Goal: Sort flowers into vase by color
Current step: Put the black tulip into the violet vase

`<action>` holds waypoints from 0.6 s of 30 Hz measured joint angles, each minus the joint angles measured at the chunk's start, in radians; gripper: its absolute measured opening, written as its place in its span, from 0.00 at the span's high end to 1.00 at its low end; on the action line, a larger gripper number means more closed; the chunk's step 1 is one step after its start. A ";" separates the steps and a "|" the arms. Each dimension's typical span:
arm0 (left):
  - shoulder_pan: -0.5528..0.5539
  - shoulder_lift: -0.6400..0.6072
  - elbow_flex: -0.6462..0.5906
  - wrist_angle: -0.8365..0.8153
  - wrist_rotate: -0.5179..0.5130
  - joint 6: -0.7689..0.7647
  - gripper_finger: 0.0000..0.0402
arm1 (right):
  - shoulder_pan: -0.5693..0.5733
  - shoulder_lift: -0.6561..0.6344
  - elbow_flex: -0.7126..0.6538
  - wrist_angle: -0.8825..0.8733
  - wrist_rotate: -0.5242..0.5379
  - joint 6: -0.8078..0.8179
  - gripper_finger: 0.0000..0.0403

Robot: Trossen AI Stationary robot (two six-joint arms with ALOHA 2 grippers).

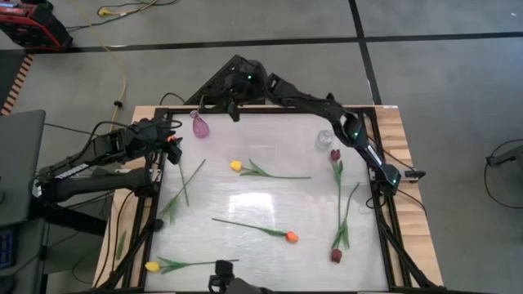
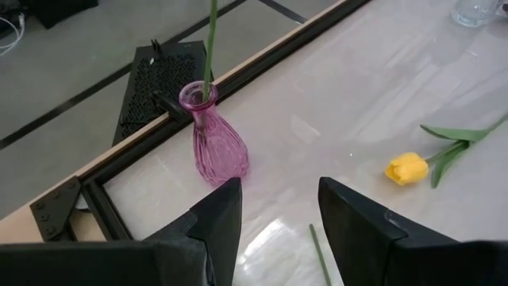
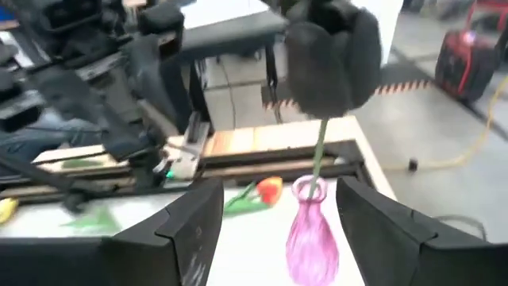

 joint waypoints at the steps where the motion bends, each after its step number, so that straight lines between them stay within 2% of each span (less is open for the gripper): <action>1: 0.000 0.000 0.000 -0.001 0.002 -0.005 0.61 | 0.000 -0.018 0.000 -0.051 0.001 -0.003 0.33; 11: -0.007 0.000 -0.009 0.017 0.087 -0.027 0.61 | 0.034 -0.175 0.001 -0.669 0.007 -0.126 0.33; 14: -0.036 -0.004 -0.072 0.112 0.124 -0.021 0.61 | 0.059 -0.217 0.001 -0.850 0.006 -0.128 0.33; 18: -0.092 0.004 -0.174 0.293 0.248 -0.026 0.61 | 0.107 -0.259 0.001 -1.086 0.008 -0.129 0.33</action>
